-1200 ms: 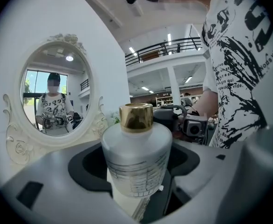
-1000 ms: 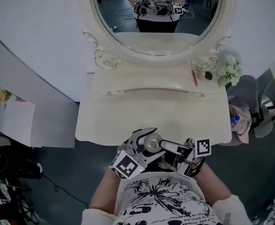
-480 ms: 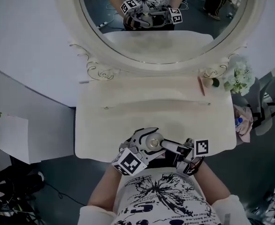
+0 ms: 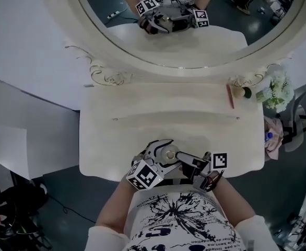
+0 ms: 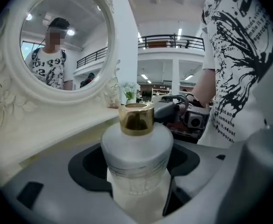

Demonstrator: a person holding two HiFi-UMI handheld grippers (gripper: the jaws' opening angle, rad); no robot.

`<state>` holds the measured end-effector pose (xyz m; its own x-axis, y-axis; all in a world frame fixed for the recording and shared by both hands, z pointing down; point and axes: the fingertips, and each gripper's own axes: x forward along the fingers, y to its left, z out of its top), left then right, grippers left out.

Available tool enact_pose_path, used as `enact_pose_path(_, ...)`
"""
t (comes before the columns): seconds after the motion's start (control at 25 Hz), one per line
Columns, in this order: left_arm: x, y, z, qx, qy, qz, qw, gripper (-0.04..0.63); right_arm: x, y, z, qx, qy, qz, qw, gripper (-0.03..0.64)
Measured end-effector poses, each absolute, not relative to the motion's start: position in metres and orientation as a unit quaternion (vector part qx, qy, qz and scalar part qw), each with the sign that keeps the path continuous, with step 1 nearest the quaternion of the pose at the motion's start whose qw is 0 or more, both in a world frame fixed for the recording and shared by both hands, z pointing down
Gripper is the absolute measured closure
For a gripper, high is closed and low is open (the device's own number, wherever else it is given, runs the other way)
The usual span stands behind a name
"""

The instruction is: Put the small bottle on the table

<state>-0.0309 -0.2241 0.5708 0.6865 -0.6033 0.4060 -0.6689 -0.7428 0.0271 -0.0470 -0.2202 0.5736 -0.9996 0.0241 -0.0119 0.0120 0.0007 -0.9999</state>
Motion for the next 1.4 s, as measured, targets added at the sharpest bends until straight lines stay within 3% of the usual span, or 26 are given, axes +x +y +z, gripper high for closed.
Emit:
enact_pose_path(0.4,-0.033,-0.231,0.623,0.904,-0.348,0.226,0.106,0.245,-0.044,-0.231,0.619,0.039,-0.715,0.695,0.064,0.265)
enact_pose_path(0.56,-0.030,-0.231,0.634,0.899,-0.346,0.247,0.108,0.245,-0.040,-0.231,0.621,0.047,-0.712,0.698,0.063,0.361)
enact_pose_path(0.76,-0.025,-0.229,0.640,0.894,-0.347,0.259,0.115,0.245,-0.038,-0.231,0.618,0.045,-0.716,0.693,0.067,0.403)
enact_pose_path(1.4,-0.029,-0.224,0.643,0.892,-0.360,0.255,0.100,0.245,-0.033,-0.219,0.630,0.109,-0.707,0.689,0.115,0.405)
